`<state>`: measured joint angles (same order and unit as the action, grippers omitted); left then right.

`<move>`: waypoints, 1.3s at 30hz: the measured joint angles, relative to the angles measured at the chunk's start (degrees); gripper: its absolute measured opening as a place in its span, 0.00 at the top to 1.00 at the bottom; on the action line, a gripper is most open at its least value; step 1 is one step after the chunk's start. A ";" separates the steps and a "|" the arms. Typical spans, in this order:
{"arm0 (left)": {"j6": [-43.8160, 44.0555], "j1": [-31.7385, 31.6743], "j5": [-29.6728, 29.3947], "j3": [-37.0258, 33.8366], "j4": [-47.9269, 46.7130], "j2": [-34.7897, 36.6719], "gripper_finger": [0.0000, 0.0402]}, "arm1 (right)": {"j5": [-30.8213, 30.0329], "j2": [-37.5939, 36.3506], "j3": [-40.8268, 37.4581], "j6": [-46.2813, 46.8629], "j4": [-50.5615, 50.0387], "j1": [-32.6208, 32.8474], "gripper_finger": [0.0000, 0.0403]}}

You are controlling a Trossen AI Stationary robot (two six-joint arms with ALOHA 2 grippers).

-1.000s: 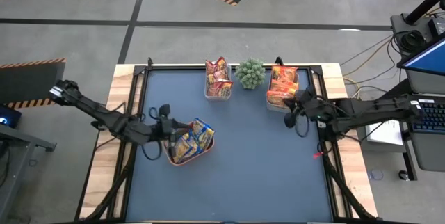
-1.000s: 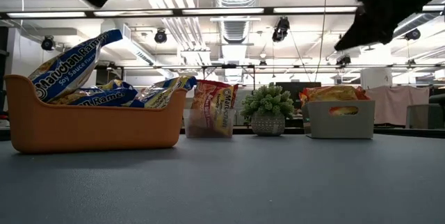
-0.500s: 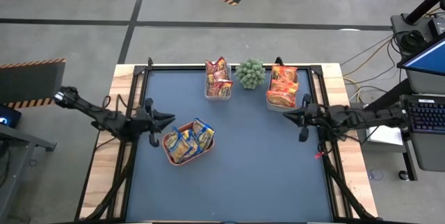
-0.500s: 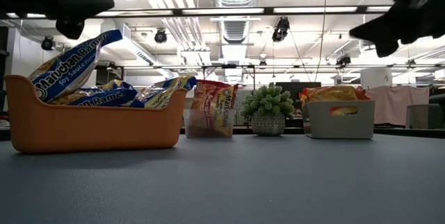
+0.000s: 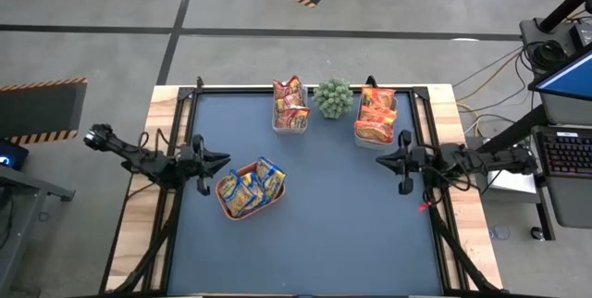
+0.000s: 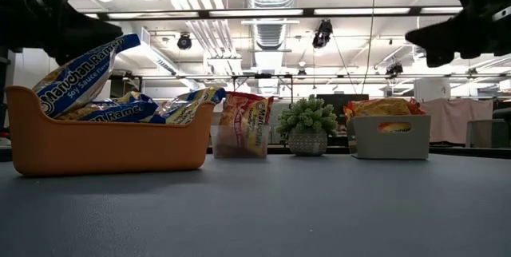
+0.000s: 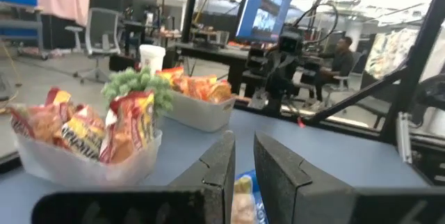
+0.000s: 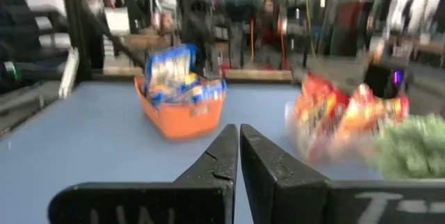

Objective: Sort Maruchan noodles
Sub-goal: Return to Home Position

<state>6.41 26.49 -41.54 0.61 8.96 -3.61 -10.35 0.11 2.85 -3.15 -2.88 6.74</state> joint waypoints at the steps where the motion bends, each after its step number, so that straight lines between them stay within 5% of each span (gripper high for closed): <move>1: 0.51 -0.01 -0.40 -0.04 -0.73 0.38 0.91 | 0.26 -0.02 -1.24 -0.91 3.37 0.01 0.98; 12: 1.18 -0.03 -6.32 0.44 -1.35 0.72 0.91 | -1.57 1.14 -2.08 -7.42 5.42 -0.02 0.98; 39: 1.18 -0.01 -6.32 0.45 -1.39 0.54 0.91 | -1.65 1.19 -2.08 -2.92 5.21 -0.02 0.98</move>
<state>7.60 26.48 -47.86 1.06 7.57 -3.07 -12.00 1.30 0.78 -6.07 2.33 6.72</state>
